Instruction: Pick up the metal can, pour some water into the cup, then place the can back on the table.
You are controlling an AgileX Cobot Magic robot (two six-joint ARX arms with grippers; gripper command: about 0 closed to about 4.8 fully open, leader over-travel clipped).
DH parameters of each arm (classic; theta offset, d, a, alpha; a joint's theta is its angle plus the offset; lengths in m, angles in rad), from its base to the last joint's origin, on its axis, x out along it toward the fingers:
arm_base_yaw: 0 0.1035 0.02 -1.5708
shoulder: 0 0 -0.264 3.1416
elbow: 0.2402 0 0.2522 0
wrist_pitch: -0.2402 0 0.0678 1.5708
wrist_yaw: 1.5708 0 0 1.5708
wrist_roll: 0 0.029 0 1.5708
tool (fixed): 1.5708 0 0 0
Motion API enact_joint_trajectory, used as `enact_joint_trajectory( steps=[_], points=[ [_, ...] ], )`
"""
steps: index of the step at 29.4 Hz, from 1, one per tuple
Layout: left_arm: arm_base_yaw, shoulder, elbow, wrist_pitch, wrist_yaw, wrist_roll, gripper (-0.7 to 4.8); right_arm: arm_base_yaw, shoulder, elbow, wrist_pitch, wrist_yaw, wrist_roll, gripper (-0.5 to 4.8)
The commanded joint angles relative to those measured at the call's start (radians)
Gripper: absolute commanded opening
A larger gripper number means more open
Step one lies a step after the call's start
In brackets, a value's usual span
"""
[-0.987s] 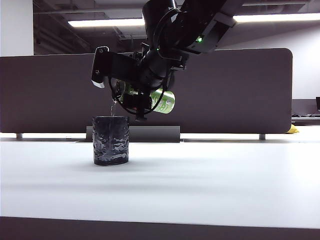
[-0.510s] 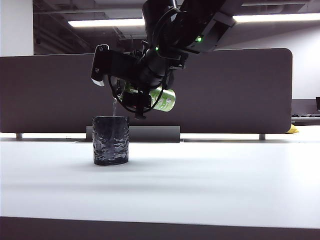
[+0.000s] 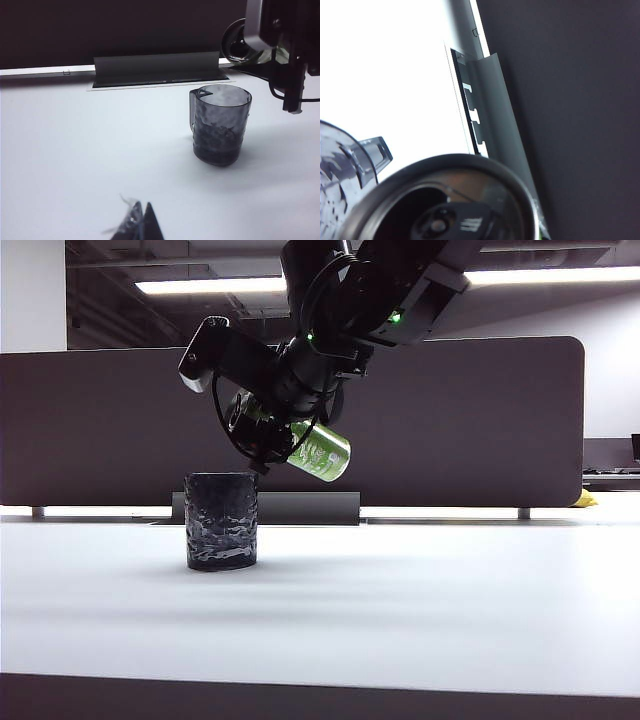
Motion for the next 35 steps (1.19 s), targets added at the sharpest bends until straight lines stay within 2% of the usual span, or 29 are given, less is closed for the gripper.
enact_joint_trajectory(
  steps=[1, 13, 19, 26, 35],
  points=[
    [0.000, 0.001, 0.001, 0.013, 0.003, 0.000, -0.05, 0.001, -0.013, 0.010, 0.040, 0.005, 0.087, 2.63],
    [-0.008, 0.001, 0.001, 0.013, 0.003, 0.000, -0.05, -0.021, -0.053, 0.009, 0.027, 0.027, 0.463, 2.64],
    [-0.008, 0.001, 0.001, 0.014, 0.003, 0.000, -0.05, -0.059, -0.106, 0.009, -0.061, 0.015, 0.614, 2.64],
    [-0.007, 0.001, 0.001, 0.013, 0.003, 0.000, -0.05, -0.117, -0.185, 0.008, -0.128, -0.096, 0.768, 2.64],
    [0.000, 0.001, 0.001, 0.013, 0.003, 0.000, -0.05, -0.177, -0.245, 0.005, -0.240, -0.218, 0.888, 2.63]
  ],
)
